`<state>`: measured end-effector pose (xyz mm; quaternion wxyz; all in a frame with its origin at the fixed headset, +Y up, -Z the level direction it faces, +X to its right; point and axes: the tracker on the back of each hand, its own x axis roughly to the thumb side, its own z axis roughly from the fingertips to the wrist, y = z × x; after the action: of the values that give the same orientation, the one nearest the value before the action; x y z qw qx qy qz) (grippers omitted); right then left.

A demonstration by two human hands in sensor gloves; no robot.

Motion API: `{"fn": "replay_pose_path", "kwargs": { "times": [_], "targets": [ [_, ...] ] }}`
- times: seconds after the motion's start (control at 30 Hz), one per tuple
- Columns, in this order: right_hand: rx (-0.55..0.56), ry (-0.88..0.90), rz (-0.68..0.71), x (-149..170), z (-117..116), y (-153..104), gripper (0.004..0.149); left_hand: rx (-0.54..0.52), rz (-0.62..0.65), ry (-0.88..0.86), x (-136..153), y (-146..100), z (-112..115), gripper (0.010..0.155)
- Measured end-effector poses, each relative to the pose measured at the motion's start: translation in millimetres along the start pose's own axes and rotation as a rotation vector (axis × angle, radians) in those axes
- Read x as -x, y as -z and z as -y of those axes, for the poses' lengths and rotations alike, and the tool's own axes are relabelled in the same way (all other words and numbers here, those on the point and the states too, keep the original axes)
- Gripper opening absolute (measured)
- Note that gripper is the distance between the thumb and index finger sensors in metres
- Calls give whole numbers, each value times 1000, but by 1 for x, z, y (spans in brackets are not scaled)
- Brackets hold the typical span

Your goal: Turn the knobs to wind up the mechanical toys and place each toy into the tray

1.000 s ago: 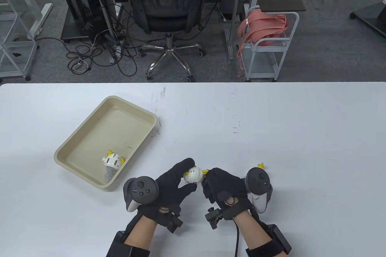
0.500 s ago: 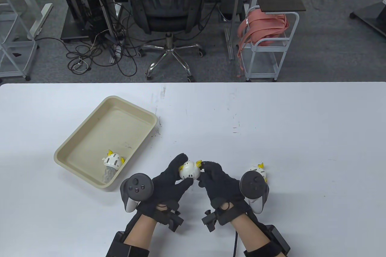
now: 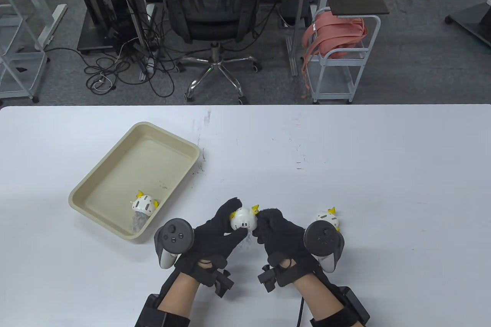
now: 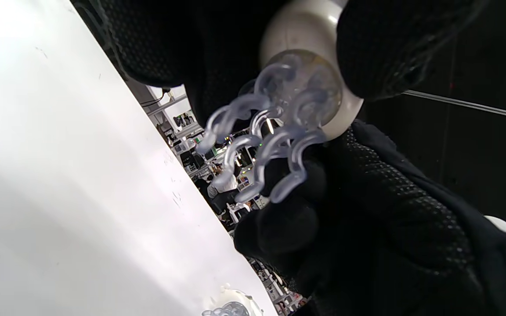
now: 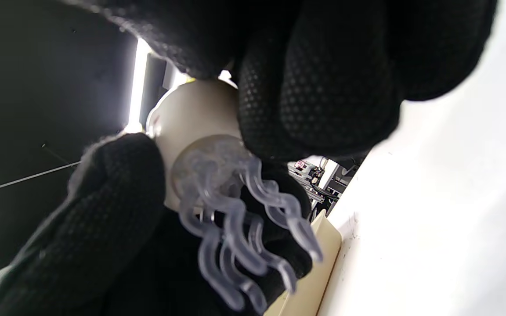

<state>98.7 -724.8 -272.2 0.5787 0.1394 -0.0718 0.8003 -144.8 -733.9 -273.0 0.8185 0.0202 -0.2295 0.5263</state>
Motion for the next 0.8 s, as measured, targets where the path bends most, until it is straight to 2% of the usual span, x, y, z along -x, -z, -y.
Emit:
{"fn": "replay_pose_path", "kwargs": {
  "times": [0.13, 0.5, 0.8],
  "targets": [
    [-5, 51, -63, 5, 2, 1, 43, 5, 12, 18, 0, 0, 0, 75],
    [-36, 343, -261, 23, 3, 1, 43, 23, 50, 43, -2, 0, 1, 74],
    [-30, 283, -240, 22, 2, 1, 44, 20, 42, 51, -1, 0, 1, 74]
  ]
}}
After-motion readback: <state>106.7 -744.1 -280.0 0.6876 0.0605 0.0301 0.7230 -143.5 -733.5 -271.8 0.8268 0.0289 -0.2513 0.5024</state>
